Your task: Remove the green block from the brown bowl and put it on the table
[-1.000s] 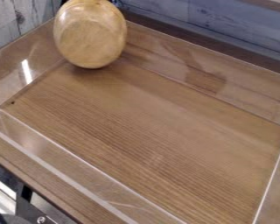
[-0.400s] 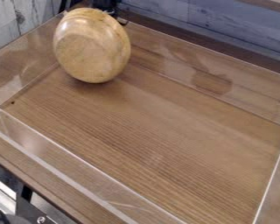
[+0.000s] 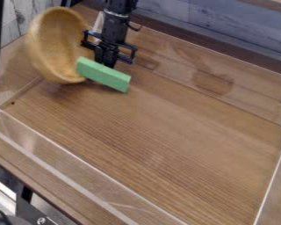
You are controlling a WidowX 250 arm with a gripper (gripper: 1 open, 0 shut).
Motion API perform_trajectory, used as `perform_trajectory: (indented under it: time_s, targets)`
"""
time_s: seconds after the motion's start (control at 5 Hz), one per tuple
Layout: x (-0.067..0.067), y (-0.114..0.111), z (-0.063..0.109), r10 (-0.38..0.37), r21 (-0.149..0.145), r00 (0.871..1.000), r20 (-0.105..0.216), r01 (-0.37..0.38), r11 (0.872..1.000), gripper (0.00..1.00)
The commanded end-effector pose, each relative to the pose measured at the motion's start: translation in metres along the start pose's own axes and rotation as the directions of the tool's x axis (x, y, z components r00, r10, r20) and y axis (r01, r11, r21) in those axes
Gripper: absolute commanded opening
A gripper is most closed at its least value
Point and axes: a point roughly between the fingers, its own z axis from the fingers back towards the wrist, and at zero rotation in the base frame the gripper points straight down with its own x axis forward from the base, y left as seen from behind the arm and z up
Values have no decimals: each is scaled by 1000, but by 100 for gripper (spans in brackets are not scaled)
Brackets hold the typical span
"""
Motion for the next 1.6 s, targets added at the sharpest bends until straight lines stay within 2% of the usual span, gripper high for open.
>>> perform_trajectory:
  time_s: [0.0, 0.2, 0.4, 0.8, 1.2, 1.4]
  targets:
    - [-9, 0, 16, 10, -36, 999, 32, -9, 999, 0]
    - [-20, -7, 18, -3, -62, 1000, 25, 4, 998, 0]
    - [-25, -11, 23, -22, -95, 999, 33, 25, 995, 0]
    - [-34, -26, 50, -58, -124, 997, 44, 63, 990, 0]
    - [-24, -3, 41, -105, -128, 993, 55, 111, 985, 0]
    - [-24, 2, 39, -119, -127, 991, 56, 126, 984, 100]
